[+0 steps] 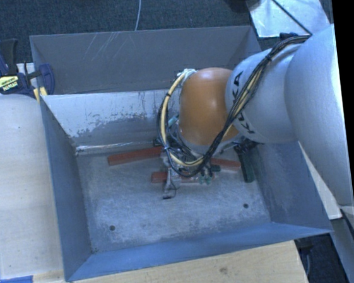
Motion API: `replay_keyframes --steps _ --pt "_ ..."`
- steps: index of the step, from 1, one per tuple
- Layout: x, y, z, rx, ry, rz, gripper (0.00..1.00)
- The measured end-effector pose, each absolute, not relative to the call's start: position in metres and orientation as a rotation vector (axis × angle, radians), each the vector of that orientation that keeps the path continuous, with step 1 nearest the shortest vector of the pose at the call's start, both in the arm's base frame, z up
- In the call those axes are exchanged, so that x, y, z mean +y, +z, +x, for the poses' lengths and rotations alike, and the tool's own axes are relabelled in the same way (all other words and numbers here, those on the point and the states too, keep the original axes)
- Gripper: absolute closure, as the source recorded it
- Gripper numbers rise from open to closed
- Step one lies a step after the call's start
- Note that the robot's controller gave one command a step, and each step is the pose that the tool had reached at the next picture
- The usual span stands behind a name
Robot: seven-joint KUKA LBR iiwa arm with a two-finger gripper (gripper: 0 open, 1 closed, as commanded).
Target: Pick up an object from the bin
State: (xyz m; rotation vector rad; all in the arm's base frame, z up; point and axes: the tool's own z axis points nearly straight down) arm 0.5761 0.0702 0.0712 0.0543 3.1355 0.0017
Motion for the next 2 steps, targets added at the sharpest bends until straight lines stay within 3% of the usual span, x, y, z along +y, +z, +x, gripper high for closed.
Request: replay_keyframes --steps 1,2 --pt "0.070 0.071 0.576 3.136 0.002 0.055 1.00" --pt "0.073 0.199 0.557 3.138 0.000 0.008 1.00"
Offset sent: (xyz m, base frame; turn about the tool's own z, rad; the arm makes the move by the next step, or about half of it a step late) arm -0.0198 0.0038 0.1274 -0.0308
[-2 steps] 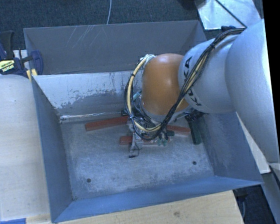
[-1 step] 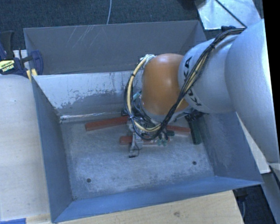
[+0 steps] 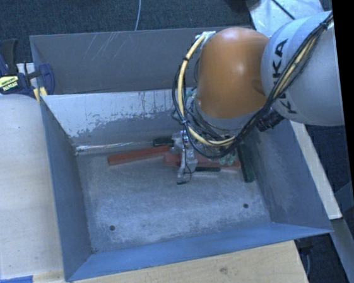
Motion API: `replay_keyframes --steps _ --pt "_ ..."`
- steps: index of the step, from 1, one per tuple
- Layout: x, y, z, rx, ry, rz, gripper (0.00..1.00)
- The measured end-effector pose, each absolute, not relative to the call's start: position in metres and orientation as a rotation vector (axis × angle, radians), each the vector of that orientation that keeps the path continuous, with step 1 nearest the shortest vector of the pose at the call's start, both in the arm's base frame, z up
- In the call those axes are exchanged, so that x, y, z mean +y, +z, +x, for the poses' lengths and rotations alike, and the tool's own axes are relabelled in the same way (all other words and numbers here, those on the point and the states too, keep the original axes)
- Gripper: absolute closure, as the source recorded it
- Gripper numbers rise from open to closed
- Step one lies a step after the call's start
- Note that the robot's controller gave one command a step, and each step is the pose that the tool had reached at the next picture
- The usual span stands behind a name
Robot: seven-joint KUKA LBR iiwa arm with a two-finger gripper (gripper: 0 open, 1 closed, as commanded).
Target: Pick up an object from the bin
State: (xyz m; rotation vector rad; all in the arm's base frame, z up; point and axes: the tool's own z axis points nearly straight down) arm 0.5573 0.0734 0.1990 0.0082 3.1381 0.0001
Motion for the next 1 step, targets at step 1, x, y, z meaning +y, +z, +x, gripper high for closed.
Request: replay_keyframes --steps 1 --pt "0.0734 0.1988 0.5572 3.139 0.001 0.009 1.00"
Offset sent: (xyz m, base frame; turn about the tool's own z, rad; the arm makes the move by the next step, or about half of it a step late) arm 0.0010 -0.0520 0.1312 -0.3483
